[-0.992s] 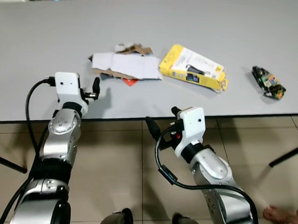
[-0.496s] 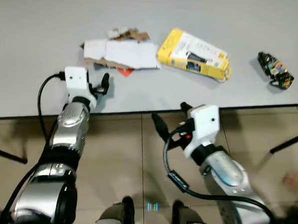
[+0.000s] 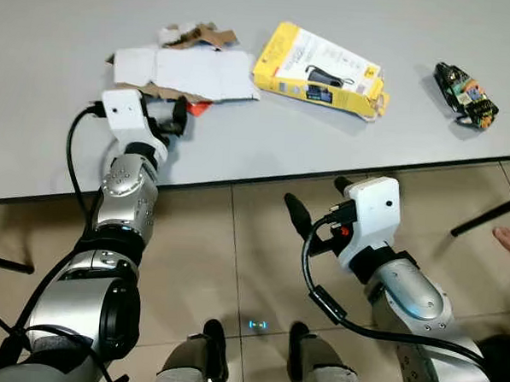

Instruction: Picking trash to rubbish bin

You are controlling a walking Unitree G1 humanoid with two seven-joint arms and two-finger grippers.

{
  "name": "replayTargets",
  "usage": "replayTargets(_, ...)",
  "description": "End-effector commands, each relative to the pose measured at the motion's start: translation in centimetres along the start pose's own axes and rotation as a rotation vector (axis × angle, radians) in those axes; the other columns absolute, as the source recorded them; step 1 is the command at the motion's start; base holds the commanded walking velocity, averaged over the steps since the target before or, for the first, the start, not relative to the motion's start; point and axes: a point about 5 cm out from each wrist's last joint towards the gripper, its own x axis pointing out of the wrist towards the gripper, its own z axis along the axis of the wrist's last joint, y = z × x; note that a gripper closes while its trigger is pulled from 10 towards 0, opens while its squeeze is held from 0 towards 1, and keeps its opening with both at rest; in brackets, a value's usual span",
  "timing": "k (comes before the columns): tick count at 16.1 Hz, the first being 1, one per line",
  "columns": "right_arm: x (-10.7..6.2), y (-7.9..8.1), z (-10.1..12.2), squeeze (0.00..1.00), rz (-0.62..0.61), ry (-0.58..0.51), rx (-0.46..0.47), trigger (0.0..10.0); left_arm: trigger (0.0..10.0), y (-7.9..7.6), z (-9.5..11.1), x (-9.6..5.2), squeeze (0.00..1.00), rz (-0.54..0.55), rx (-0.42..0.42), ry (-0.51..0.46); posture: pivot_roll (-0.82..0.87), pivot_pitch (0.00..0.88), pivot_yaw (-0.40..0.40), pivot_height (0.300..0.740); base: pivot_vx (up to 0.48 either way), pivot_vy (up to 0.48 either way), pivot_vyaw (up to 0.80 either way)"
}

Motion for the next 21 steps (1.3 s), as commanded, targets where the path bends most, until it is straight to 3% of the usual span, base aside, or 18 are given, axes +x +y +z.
replayTargets(1,-0.4,0.2,0.3,0.00,0.009,-0.003,0.003,10.0,10.0,0.8,-0.7,-0.4,0.00,0.046,-0.004,0.018,-0.33,0.357,0.061,0.740,0.000,0.000,0.00)
replayTargets(5,-0.8,0.0,0.5,0.00,0.014,0.009,-0.015,10.0,10.0,2.4,-0.2,-0.5,0.00,0.120,-0.038,-0.020,-0.37,0.366,0.040,0.740,0.000,0.000,0.00)
replayTargets(21,-3.5,-0.6,1.0,0.00,-0.008,0.086,-0.066,10.0,10.0,1.6,1.4,1.2,0.00,0.143,-0.128,-0.015,-0.49,0.423,-0.015,0.740,0.000,0.000,0.00)
